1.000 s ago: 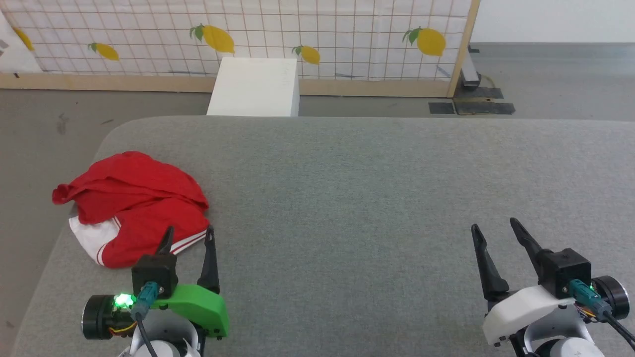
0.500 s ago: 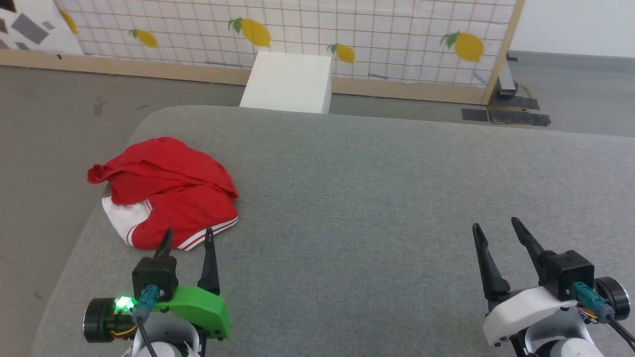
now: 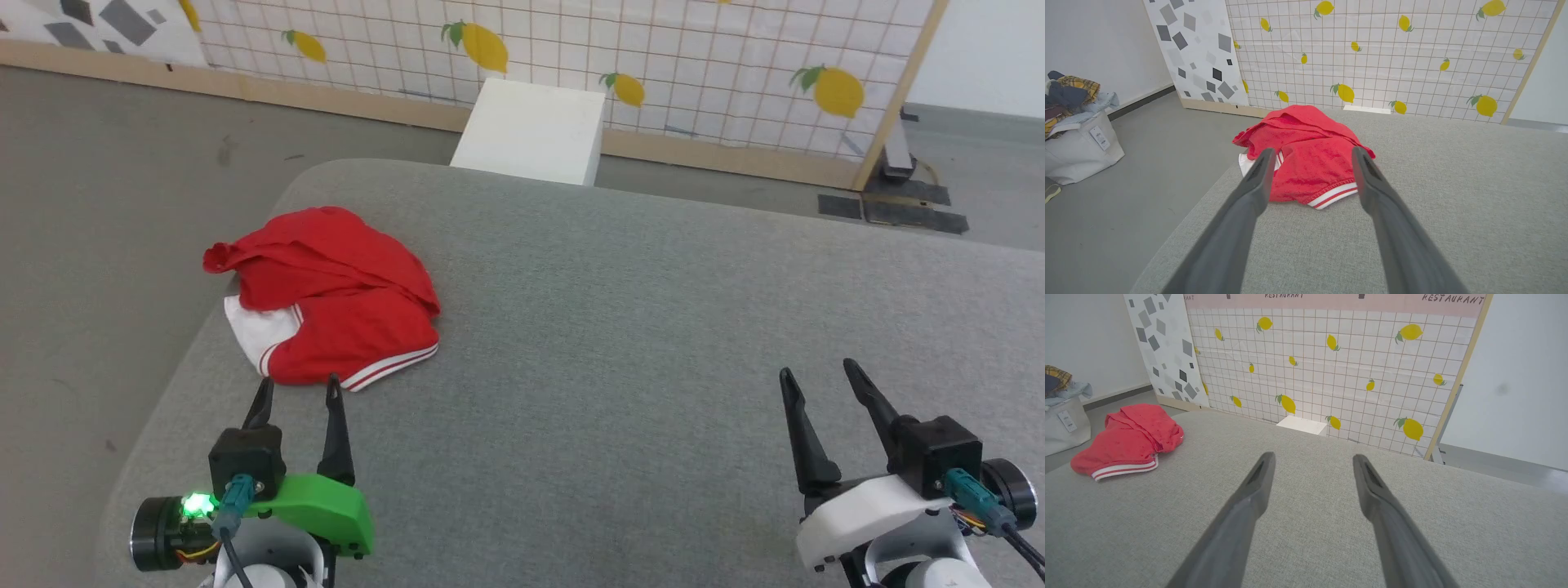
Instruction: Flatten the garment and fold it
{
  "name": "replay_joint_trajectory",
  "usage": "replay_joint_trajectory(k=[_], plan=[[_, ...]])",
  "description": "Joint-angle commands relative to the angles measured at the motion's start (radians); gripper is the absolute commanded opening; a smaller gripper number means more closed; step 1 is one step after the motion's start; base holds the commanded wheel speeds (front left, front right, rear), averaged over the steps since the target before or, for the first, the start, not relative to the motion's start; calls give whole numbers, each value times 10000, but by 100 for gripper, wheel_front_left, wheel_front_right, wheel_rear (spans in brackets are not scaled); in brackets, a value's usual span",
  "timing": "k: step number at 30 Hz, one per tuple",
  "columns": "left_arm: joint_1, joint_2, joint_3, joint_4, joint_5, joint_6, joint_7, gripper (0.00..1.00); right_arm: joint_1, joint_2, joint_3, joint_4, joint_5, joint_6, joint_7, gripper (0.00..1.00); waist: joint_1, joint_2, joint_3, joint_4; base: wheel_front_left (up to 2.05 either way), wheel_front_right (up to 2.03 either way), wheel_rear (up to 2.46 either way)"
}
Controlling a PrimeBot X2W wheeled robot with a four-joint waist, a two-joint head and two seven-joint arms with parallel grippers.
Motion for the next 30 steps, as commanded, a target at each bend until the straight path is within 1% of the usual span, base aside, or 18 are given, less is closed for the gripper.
replay_joint_trajectory(k=[1,10,30], plan=[[-112,94,-22,50,-128,94,-123,100,-10,7,-23,37,101,-7,-118,100,0,-1,-15,155,0,0,0],[-98,172,-57,117,-269,284,-309,100,-14,8,-54,63,127,-8,-280,100,0,-1,21,620,0,0,0],[-81,349,-311,396,-527,562,-719,100,23,12,5,227,278,-11,-611,100,0,-1,-31,1572,0,0,0]])
